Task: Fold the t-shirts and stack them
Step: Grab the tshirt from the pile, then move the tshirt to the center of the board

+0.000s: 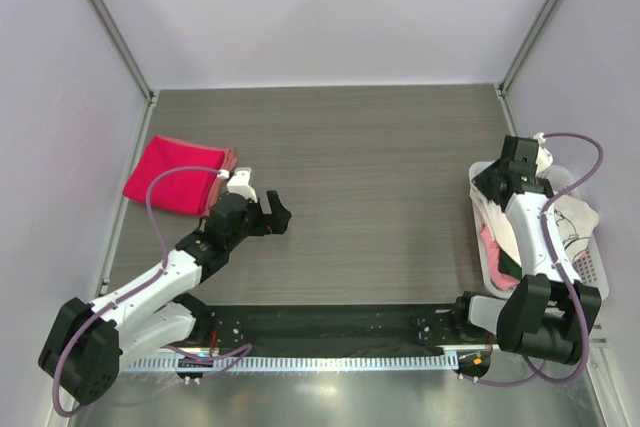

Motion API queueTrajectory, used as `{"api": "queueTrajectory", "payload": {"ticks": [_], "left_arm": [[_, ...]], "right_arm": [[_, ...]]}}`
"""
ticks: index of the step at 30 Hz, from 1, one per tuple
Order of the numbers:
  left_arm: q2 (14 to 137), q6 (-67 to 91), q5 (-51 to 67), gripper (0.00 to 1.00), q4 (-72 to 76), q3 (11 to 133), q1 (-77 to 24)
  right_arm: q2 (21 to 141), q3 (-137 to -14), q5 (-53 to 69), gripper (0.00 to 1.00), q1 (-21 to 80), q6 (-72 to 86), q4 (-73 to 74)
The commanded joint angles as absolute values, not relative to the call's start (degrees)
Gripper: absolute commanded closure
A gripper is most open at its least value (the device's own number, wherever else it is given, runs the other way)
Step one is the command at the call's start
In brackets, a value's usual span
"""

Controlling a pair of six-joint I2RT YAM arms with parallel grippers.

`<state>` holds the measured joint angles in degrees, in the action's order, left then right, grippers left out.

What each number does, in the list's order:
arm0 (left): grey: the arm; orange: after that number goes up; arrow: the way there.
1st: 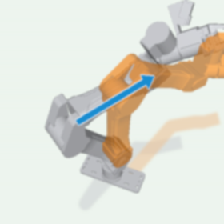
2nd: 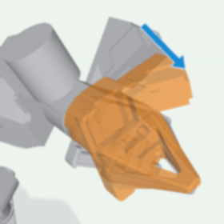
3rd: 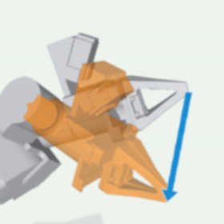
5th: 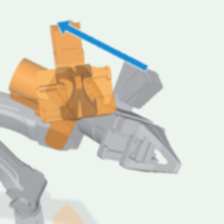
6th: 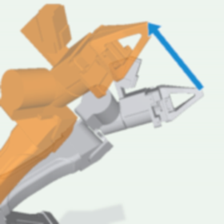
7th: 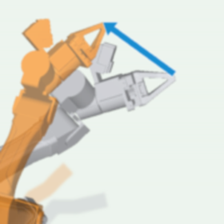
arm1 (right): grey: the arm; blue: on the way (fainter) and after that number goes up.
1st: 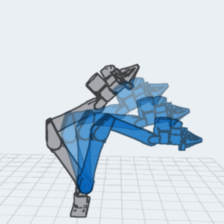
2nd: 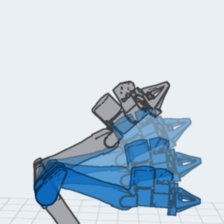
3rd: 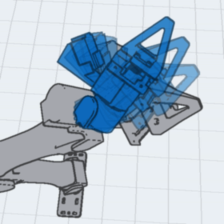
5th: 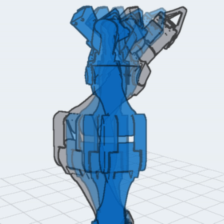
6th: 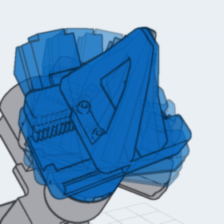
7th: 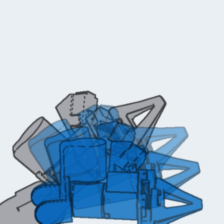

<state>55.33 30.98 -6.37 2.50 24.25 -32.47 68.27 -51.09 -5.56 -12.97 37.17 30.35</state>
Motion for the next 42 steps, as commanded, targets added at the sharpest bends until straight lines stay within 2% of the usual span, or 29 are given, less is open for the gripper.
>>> {"api": "queueTrajectory", "payload": {"ticks": [1,6,10,11,14,18,19,21,22,25,27,30,32,34,38,39,40,41,42], "left_arm": [[54.5,30.1,-6.8,0.00,3.6,25.2,-32.3],[55.4,30.1,-6.4,0.00,4.0,25.6,-32.3],[55.9,30.1,-6.2,0.00,4.0,25.8,-32.3],[55.8,30.1,-6.2,0.00,4.0,25.8,-32.3],[55.9,30.1,-6.2,0.01,4.2,25.8,-32.4],[56.1,30.1,-6.3,0.00,4.3,25.8,-32.4],[56.2,30.1,-6.3,0.01,4.3,25.8,-32.4],[56.1,30.0,-6.8,0.00,4.4,25.8,-32.3],[56.1,29.9,-6.9,0.00,4.2,25.8,-32.4],[55.8,29.9,-7.4,0.00,3.8,25.7,-32.4],[55.6,29.9,-7.6,0.00,3.6,25.6,-32.4],[54.9,30.1,-8.7,0.01,3.0,25.4,-32.4],[54.2,30.1,-9.5,0.00,2.6,25.5,-32.4],[53.9,30.3,-10.1,0.00,2.4,25.3,-32.4],[53.5,30.6,-11.2,0.01,1.9,25.3,-32.3],[53.6,30.6,-11.7,0.00,1.8,25.3,-32.3],[53.9,30.7,-11.9,0.00,1.7,25.4,-32.3],[54.0,30.7,-12.0,0.00,1.4,25.7,-32.3],[54.5,30.7,-12.0,0.00,1.3,25.8,-32.3]], "right_arm": [[61.9,-54.3,-9.6,0.99,-13.2,36.1,30.0],[55.8,-66.4,-11.6,0.99,-13.1,34.3,38.1],[55.9,-77.1,-4.3,0.99,-12.5,33.2,42.6],[56.4,-81.4,1.3,0.99,-12.0,33.4,43.4],[61.1,-92.5,5.9,0.99,-6.3,34.1,46.4],[71.1,-107.6,0.3,0.99,13.6,35.3,50.4],[73.7,-110.6,-2.2,0.99,24.0,35.2,51.1],[82.8,-122.3,-9.8,0.99,34.8,33.7,55.8],[85.5,-130.5,-13.0,0.99,44.6,32.8,57.1],[97.0,-147.4,-16.9,0.99,56.6,30.2,61.6],[100.0,-151.9,-15.4,0.99,57.7,30.2,61.8],[97.0,-147.9,-19.1,0.99,57.8,29.5,55.7],[90.9,-138.6,-28.1,0.99,57.5,28.6,50.5],[87.0,-131.9,-32.1,0.99,52.6,29.0,48.3],[78.2,-110.7,-28.3,0.99,38.6,32.1,45.3],[77.6,-107.3,-27.3,0.95,36.8,32.1,45.3],[77.2,-100.9,-27.2,0.83,34.5,31.9,45.4],[76.7,-97.7,-27.3,0.66,33.8,31.9,45.9],[75.8,-94.4,-28.2,0.19,33.2,32.3,46.1]]}}
